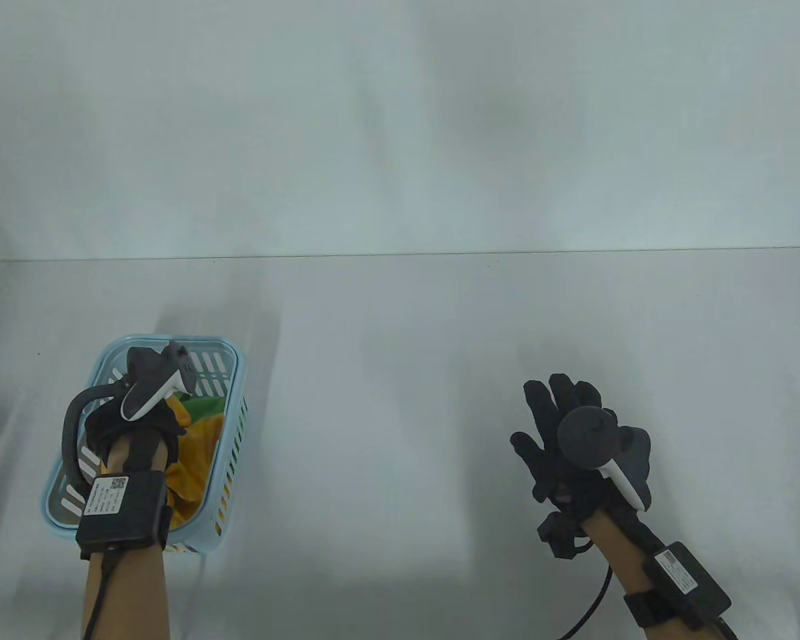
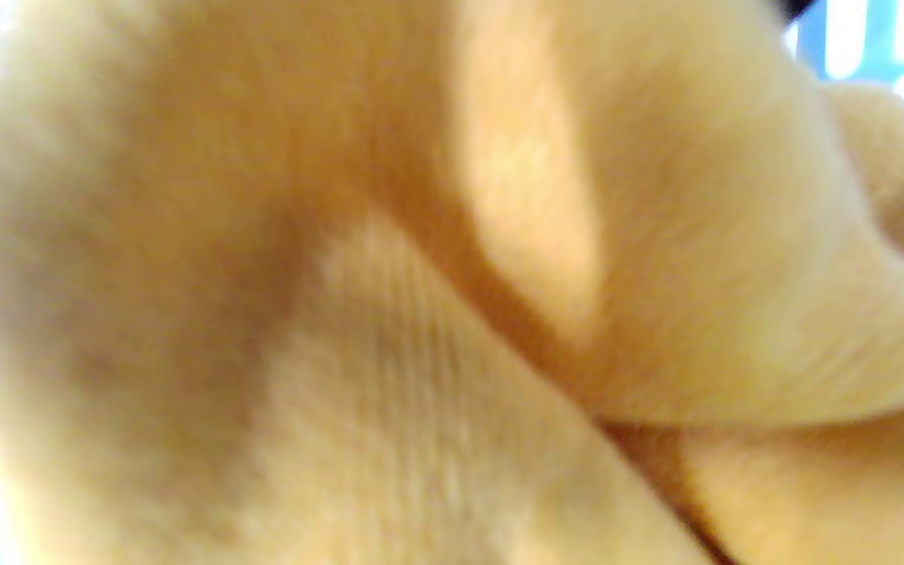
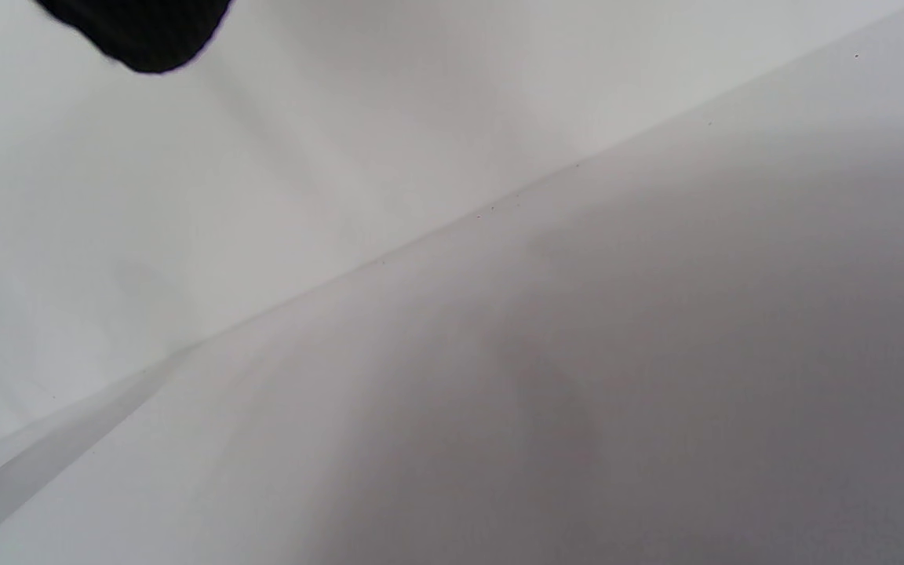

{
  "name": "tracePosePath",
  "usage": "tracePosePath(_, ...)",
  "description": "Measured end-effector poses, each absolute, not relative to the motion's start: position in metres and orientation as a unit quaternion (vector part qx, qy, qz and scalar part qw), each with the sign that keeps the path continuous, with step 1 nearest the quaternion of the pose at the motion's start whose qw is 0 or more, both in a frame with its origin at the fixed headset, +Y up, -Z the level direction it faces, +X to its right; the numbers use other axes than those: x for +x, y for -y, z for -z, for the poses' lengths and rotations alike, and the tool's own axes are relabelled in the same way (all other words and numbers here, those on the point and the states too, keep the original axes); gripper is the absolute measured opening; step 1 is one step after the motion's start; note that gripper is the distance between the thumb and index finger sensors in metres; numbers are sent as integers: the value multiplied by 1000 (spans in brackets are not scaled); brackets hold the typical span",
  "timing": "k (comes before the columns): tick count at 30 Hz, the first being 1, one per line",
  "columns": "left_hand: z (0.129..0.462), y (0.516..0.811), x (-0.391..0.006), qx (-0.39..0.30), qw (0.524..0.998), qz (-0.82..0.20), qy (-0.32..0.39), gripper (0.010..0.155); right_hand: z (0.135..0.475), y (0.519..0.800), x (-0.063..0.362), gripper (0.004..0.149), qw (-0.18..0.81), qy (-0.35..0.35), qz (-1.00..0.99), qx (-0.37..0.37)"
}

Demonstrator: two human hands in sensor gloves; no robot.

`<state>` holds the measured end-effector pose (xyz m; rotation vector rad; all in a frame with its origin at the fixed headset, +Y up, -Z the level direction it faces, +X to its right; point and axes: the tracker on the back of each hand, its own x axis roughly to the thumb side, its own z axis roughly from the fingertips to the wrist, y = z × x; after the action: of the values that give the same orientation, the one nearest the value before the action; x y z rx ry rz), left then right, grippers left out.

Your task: Roll square towel into towel roll

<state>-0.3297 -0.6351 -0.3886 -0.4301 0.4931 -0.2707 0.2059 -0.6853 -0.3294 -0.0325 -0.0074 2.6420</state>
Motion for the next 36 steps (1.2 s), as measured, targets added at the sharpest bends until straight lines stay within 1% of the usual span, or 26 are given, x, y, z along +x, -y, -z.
tracePosePath(4, 384, 607, -326, -168, 948, 120, -242, 56, 329, 684, 207, 74, 255, 5, -967, -13)
tracePosePath(8, 377, 576, -321, -117, 960, 88, -240, 56, 329, 684, 207, 74, 258, 7, -966, -12)
tracePosePath(12, 371, 551, -318, -80, 968, 58, -232, 55, 329, 685, 208, 74, 256, 4, -967, -14)
tracePosePath(19, 357, 509, -312, -2, 977, -13, -212, 55, 328, 685, 209, 73, 263, 3, -965, -22)
tracePosePath(23, 349, 484, -306, 44, 979, -66, -187, 55, 328, 685, 210, 74, 260, 2, -965, -24)
tracePosePath(25, 346, 475, -303, 63, 978, -88, -177, 55, 328, 686, 210, 73, 260, 0, -965, -25)
tracePosePath(31, 337, 451, -283, 116, 969, -185, -116, 55, 328, 685, 211, 73, 262, 0, -965, -30)
tracePosePath(33, 334, 447, -272, 126, 962, -226, -88, 55, 328, 685, 211, 73, 264, 0, -964, -30)
tracePosePath(36, 333, 449, -255, 125, 948, -291, -45, 55, 328, 686, 211, 73, 259, 0, -965, -30)
